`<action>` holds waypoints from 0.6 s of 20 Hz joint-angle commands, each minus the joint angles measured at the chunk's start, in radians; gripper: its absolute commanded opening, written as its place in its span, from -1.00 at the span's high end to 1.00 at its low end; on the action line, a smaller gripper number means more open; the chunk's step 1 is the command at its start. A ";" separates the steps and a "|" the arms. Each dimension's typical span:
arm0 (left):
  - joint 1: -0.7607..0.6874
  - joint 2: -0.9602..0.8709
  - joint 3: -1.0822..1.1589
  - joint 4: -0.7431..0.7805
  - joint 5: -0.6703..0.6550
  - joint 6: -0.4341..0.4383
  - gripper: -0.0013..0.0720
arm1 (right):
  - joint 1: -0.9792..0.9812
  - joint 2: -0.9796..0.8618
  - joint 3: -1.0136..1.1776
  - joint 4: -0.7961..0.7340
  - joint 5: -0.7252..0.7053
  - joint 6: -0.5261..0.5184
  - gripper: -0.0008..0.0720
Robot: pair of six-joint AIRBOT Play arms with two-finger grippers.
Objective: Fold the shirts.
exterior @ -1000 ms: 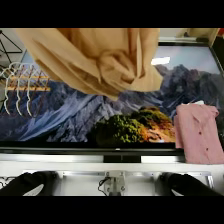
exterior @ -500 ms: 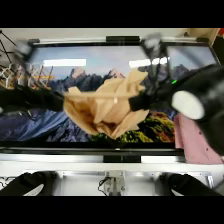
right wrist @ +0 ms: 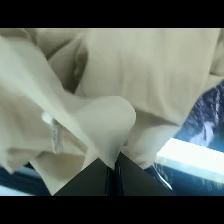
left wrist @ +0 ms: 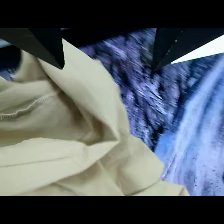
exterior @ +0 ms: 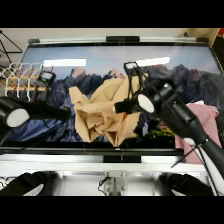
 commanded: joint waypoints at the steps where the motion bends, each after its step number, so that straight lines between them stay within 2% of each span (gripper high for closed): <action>1: 0.034 -0.002 0.091 0.187 -0.107 0.102 -0.80 | 0.000 -0.025 -0.005 0.045 -0.017 0.008 0.78; 2: 0.095 -0.003 0.125 0.249 -0.113 0.139 -0.80 | 0.000 -0.026 -0.005 0.052 -0.005 0.008 0.78; 4: 0.291 -0.008 0.155 0.233 -0.064 0.207 -0.80 | 0.000 -0.026 -0.005 0.078 0.025 0.008 0.78; 8: 0.715 -0.153 0.151 -0.015 -0.019 0.366 -0.81 | 0.000 -0.026 -0.005 0.107 0.050 0.010 0.78; 10: 0.838 -0.268 0.151 -0.075 -0.006 0.379 -0.88 | 0.000 -0.026 -0.005 0.107 0.050 0.032 0.78; 12: 0.900 -0.370 0.151 -0.136 0.021 0.445 -0.88 | 0.000 -0.026 -0.005 0.107 0.050 0.050 0.78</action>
